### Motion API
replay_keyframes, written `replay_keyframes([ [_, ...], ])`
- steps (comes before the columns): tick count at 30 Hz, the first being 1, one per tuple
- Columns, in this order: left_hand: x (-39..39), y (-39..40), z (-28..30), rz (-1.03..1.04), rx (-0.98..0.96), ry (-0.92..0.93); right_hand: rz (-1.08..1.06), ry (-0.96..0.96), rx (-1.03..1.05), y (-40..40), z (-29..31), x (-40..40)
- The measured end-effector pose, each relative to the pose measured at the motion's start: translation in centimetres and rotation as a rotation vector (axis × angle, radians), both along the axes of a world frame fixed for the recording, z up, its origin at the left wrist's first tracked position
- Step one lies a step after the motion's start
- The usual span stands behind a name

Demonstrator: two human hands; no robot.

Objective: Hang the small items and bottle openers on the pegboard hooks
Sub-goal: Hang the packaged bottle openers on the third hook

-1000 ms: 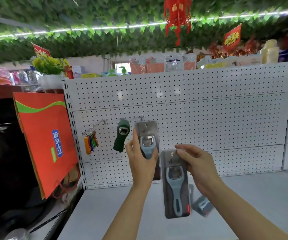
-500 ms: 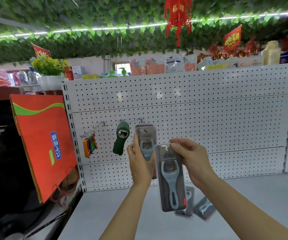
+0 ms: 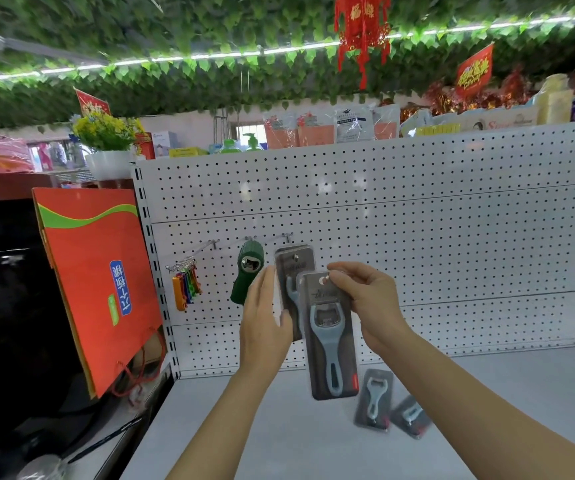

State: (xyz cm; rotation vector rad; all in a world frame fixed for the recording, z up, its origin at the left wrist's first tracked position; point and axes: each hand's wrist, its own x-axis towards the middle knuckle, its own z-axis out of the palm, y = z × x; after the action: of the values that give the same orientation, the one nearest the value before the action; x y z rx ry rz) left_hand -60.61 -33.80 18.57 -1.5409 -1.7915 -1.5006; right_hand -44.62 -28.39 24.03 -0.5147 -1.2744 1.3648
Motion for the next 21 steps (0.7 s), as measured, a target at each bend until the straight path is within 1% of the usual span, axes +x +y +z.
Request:
replay_keyframes([
  [4, -0.1, -1.8, 1.5, -0.014, 0.023, 0.178, -0.011, 0.011, -0.002, 0.4, 1.0, -1.6],
  [9, 0.1, -2.5, 3.2, -0.042, 0.014, 0.309, -0.020, 0.024, 0.011, 0.9, 2.2, -3.4],
  [14, -0.5, -1.9, 3.2, -0.005, -0.018, 0.329, -0.035, 0.038, 0.007, 1.4, 2.8, -4.6],
  [21, -1.0, -1.1, 2.1, 0.026, -0.087, 0.337, -0.007, 0.054, -0.027, 2.1, 2.0, -5.3],
])
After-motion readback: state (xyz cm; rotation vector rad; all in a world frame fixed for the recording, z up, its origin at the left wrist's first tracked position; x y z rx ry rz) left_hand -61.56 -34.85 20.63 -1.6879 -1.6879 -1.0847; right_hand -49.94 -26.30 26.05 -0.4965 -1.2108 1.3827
